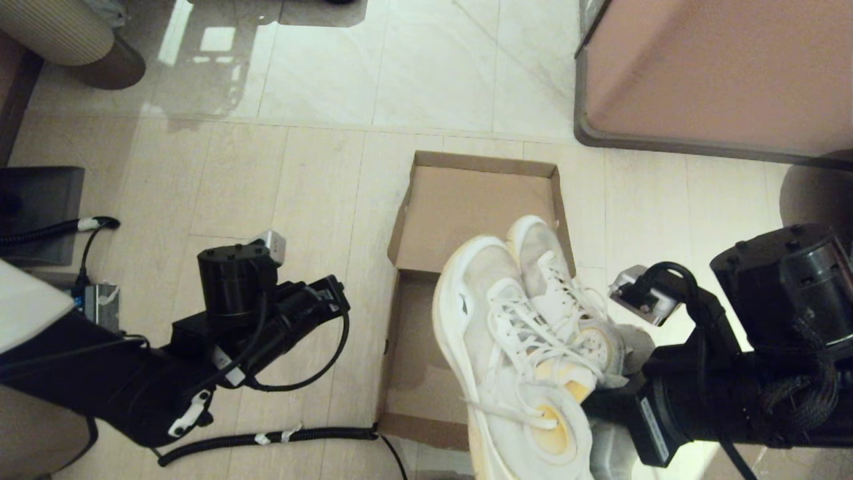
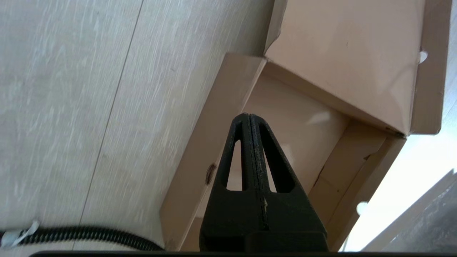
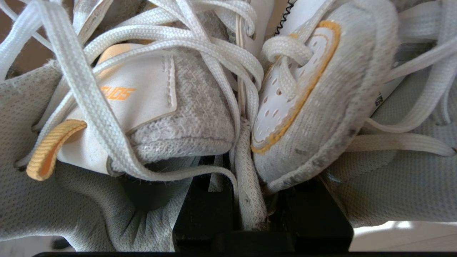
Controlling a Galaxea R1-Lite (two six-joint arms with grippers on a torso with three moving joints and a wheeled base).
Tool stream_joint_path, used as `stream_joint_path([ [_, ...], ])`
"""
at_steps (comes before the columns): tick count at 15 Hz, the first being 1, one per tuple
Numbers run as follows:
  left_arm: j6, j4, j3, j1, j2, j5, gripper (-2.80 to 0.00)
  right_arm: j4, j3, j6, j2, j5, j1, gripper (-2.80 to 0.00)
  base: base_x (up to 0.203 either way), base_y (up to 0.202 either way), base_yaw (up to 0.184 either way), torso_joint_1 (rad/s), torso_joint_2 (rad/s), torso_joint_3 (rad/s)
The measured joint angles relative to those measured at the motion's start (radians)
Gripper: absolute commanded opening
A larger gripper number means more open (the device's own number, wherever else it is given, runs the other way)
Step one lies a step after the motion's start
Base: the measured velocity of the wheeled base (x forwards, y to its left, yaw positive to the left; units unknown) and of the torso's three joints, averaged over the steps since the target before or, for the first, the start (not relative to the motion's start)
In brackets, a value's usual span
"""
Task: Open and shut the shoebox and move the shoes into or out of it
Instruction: Put the shoes into the shoe box
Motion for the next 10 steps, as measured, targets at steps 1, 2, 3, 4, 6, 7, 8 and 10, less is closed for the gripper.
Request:
stream_joint_path([
  [1, 0.0, 0.0, -0.009, 0.0, 0.007, 0.0, -2.8, 0.0, 0.006, 0.001, 0.017, -0.001, 0.025, -2.8, 0.0, 0.0, 0.0, 0.0, 0.0, 0.0],
  [2, 0.0, -0.001, -0.014, 0.0, 0.013, 0.0, -2.8, -0.002, 0.009, 0.0, 0.036, -0.003, 0.04, -2.8, 0.0, 0.0, 0.0, 0.0, 0.0, 0.0],
  [3, -0.001, -0.005, -0.018, 0.0, 0.019, 0.0, -2.8, -0.004, 0.009, -0.001, 0.058, -0.004, 0.05, -2.8, 0.0, 0.0, 0.0, 0.0, 0.0, 0.0],
  [4, -0.001, -0.006, -0.02, 0.0, 0.023, 0.0, -2.8, -0.004, 0.003, -0.002, 0.084, -0.003, 0.055, -2.8, 0.0, 0.0, 0.0, 0.0, 0.0, 0.0],
  [6, -0.003, -0.006, -0.037, 0.001, 0.029, 0.0, -2.8, -0.007, -0.005, 0.0, 0.135, 0.002, 0.069, -2.8, 0.0, 0.0, 0.0, 0.0, 0.0, 0.0],
  [7, -0.003, -0.007, -0.044, 0.003, 0.032, 0.0, -2.8, -0.006, -0.006, 0.0, 0.16, 0.007, 0.078, -2.8, 0.0, 0.0, 0.0, 0.0, 0.0, 0.0],
  [8, -0.003, -0.007, -0.048, 0.004, 0.034, 0.0, -2.8, -0.005, -0.007, -0.001, 0.186, 0.013, 0.091, -2.8, 0.0, 0.0, 0.0, 0.0, 0.0, 0.0],
  [10, -0.004, -0.007, -0.051, 0.006, 0.038, 0.0, -2.8, -0.006, -0.016, -0.004, 0.23, 0.019, 0.112, -2.8, 0.0, 0.0, 0.0, 0.0, 0.0, 0.0],
])
